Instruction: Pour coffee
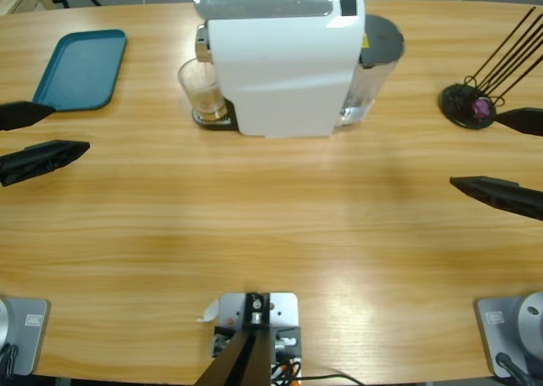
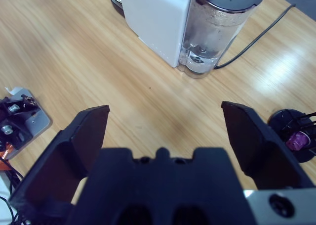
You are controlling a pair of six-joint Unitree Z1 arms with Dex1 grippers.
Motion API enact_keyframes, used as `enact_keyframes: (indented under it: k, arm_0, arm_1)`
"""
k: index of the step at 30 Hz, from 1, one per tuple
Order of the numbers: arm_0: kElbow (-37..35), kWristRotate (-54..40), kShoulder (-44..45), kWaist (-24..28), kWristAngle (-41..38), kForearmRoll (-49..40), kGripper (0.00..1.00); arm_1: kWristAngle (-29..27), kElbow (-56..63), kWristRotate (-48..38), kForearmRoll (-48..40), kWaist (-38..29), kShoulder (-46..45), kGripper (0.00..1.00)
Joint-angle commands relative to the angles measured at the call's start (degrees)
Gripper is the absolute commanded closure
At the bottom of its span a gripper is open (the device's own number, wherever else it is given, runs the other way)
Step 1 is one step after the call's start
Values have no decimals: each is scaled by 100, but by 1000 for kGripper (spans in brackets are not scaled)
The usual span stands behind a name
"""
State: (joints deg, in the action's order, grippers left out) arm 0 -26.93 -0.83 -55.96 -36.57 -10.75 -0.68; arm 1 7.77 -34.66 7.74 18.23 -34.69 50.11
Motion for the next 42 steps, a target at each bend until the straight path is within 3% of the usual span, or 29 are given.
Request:
enact_keyframes:
  k: [1,10,16,23,31,42]
  arm_0:
    - [232,83,-161,-52,57,89,55]
    - [205,83,-268,-52,82,268,55]
    - [191,83,-924,-51,495,850,36]
    - [54,-58,-1984,-61,451,1655,36]
    - [-422,-791,-2817,-147,451,1907,36]
    - [-628,-777,-3819,-265,447,2919,36]
  arm_1:
    - [-83,226,-62,-55,-56,78,9]
    - [-109,240,-71,-83,-56,119,9]
    - [-101,245,-79,-92,-56,131,9]
    - [-101,251,-88,-109,-56,140,4]
    - [-109,266,-97,-148,-56,205,4]
    - [-118,282,-97,-179,-56,237,4]
